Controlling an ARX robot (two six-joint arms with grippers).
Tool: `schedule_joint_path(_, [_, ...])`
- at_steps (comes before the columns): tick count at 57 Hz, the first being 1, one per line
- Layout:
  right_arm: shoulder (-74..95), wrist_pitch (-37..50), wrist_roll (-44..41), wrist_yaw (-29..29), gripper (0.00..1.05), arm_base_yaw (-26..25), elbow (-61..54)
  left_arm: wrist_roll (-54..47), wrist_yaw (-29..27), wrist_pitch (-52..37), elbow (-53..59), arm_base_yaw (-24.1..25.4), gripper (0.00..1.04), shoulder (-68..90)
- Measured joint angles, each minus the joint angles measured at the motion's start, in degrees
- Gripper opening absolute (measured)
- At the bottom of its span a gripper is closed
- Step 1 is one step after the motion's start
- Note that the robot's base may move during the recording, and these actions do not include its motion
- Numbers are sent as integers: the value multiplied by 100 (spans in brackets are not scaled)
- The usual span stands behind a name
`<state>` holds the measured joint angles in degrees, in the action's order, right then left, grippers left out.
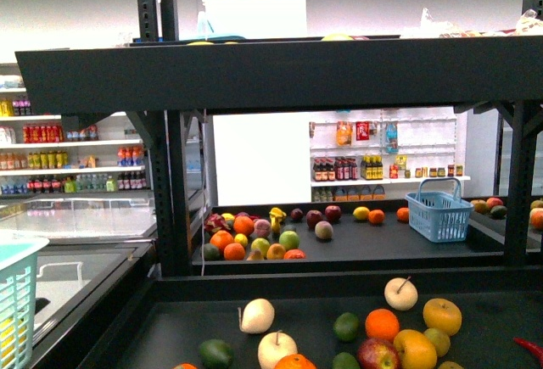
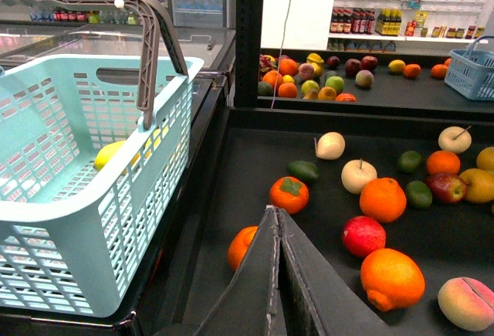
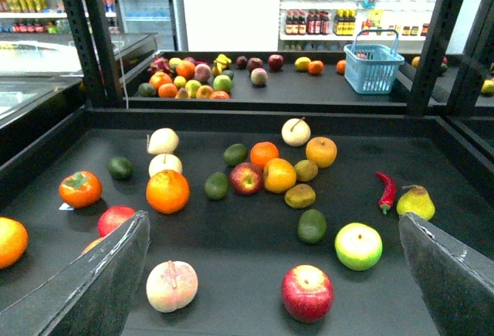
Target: Pick lemon from shelf
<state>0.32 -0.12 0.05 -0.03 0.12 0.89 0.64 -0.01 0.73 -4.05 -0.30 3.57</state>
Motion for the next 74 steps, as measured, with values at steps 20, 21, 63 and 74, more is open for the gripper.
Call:
schedule_joint_path(20, [0,0,0,-2,97,0,0,-2,4,-42,330,4,3,-313])
schedule_joint_path(21, [0,0,0,0,97,0,0,-2,-2,-42,330,4,3,-323])
schedule_joint_path(63, [0,0,0,0,97,0,0,-13,0,-42,330,4,97,-326])
schedule_joint_path(74, [0,0,0,0,97,0,0,-13,0,-42,330,4,97,-326])
